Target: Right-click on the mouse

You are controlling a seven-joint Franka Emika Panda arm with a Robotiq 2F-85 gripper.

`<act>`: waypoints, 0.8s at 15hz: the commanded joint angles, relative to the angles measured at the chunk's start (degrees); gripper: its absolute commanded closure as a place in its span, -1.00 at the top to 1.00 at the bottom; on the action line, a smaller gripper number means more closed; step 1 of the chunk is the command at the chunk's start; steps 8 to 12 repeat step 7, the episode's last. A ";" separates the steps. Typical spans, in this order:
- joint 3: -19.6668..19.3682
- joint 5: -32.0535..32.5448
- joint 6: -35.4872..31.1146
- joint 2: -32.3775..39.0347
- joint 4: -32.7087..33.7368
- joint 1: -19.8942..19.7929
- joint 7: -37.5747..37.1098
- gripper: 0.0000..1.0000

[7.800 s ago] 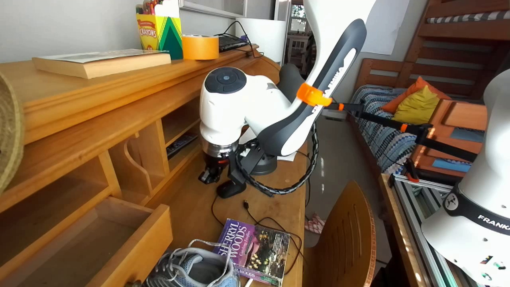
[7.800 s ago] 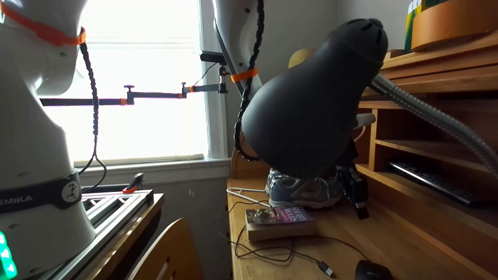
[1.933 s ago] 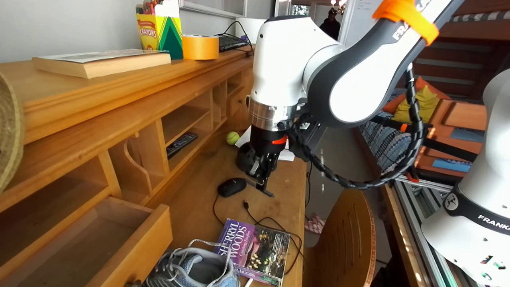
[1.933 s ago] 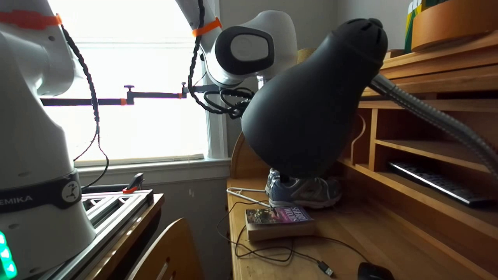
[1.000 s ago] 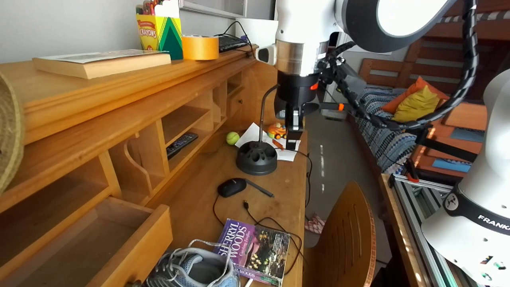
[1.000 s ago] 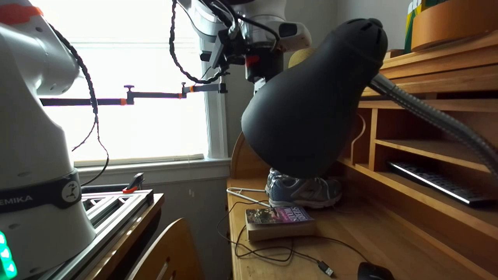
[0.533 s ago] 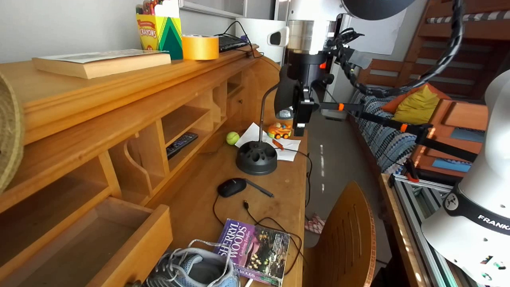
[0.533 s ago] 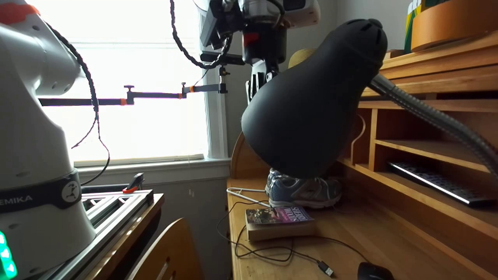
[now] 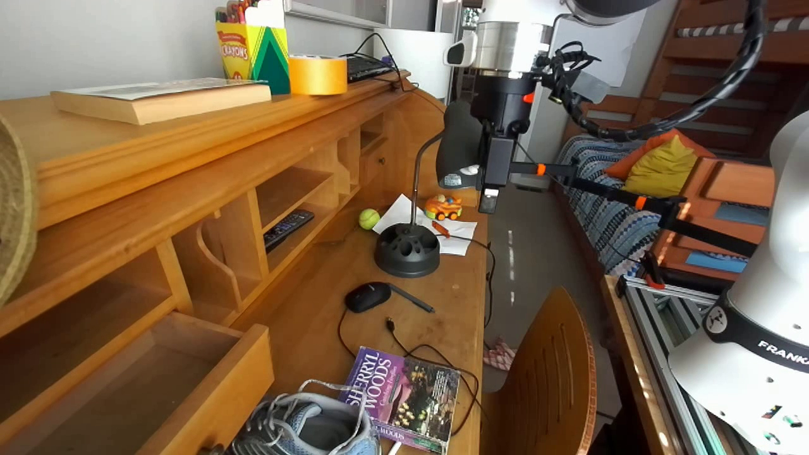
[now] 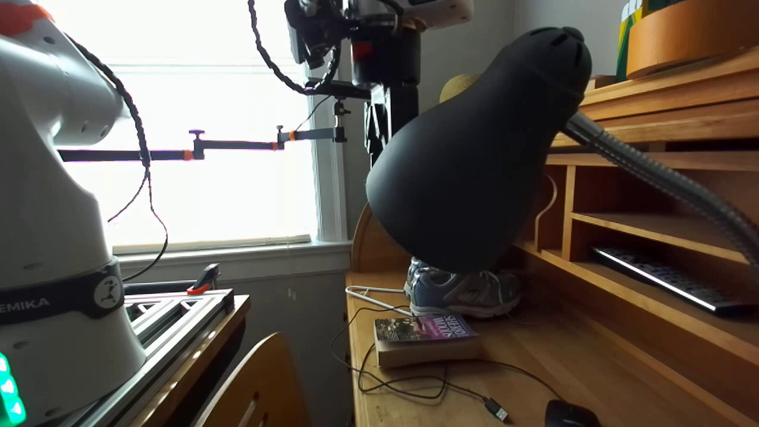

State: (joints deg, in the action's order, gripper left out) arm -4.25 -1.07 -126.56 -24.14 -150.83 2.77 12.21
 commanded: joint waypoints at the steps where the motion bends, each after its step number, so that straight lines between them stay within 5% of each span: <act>1: 2.65 -3.11 -1.11 -5.53 -6.27 0.09 -7.37 1.00; 4: 6.17 -6.50 -3.18 -7.97 -10.49 0.67 -17.64 1.00; 5: 4.52 -3.89 -0.58 -4.20 -6.05 0.14 -11.93 0.98; 12: 6.09 -4.91 -1.44 -5.46 -7.85 0.49 -15.95 0.99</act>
